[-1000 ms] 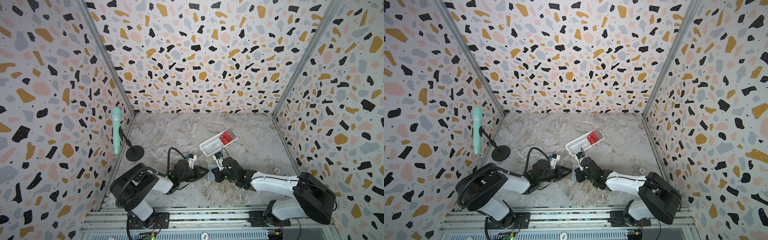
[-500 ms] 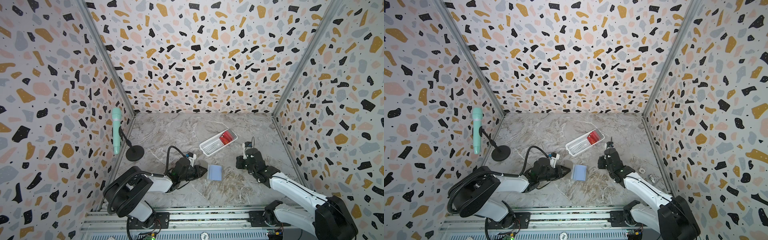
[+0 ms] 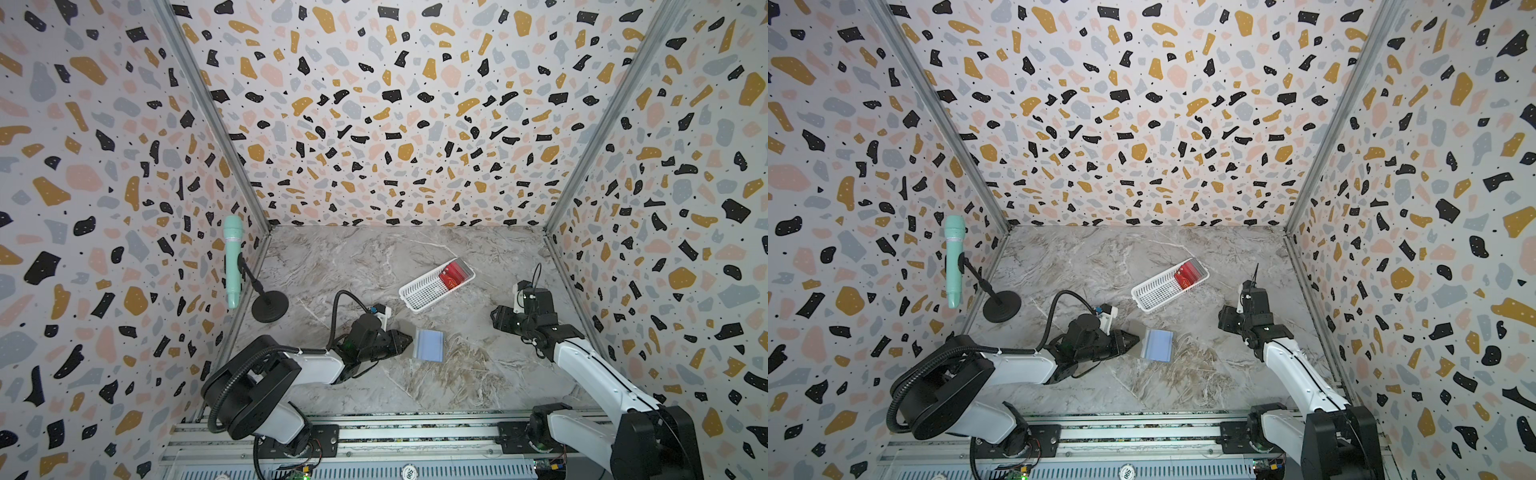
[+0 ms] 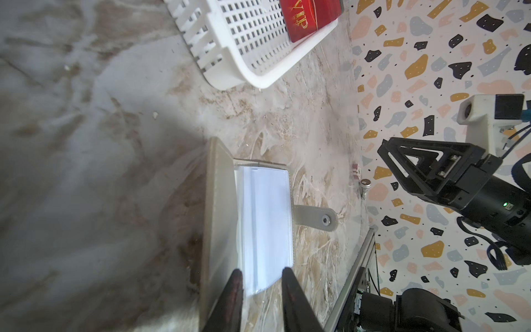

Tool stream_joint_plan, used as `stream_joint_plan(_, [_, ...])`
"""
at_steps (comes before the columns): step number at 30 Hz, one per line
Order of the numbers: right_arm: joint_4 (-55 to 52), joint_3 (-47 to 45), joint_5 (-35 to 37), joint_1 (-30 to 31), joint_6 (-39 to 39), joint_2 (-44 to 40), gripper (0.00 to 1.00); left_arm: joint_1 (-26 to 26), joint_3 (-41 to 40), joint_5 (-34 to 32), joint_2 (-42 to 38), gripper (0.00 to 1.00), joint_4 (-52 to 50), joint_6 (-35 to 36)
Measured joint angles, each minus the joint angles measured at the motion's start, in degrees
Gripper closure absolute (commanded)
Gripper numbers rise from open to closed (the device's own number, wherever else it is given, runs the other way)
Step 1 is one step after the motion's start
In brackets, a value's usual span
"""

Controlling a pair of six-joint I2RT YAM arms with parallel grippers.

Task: Insert credit cards into a card holder
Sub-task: Touch the card slot at the card holder.

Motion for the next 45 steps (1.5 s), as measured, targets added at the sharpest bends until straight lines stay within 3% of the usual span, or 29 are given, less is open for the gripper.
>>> stream_joint_plan(11, [4.3,2.1,2.2,29.6,4.2,7.7,0.65,0.0,4.0,-3.3,-0.2,0.77,-5.0,3.1])
stream_joint_plan(17, [7.4,5.1,4.4,37.8,5.3,12.9,0.69,0.0,4.0,-3.9,0.7,0.79,-6.1,3.7])
stream_joint_plan(26, [8.2,7.0,8.1,39.7,8.7,20.6,0.75,0.0,2.3,-4.8,1.0,0.8,-6.2,3.9])
stream_joint_plan(33, [6.3,6.7,12.6,37.1,10.4,20.7,0.75,-0.5,0.5,-5.5,1.1,0.8,-6.2,3.8])
stream_joint_plan(45, [7.1,3.7,13.8,34.2,10.6,21.7,0.74,-3.7,-2.5,-7.1,1.1,0.81,-3.7,1.4])
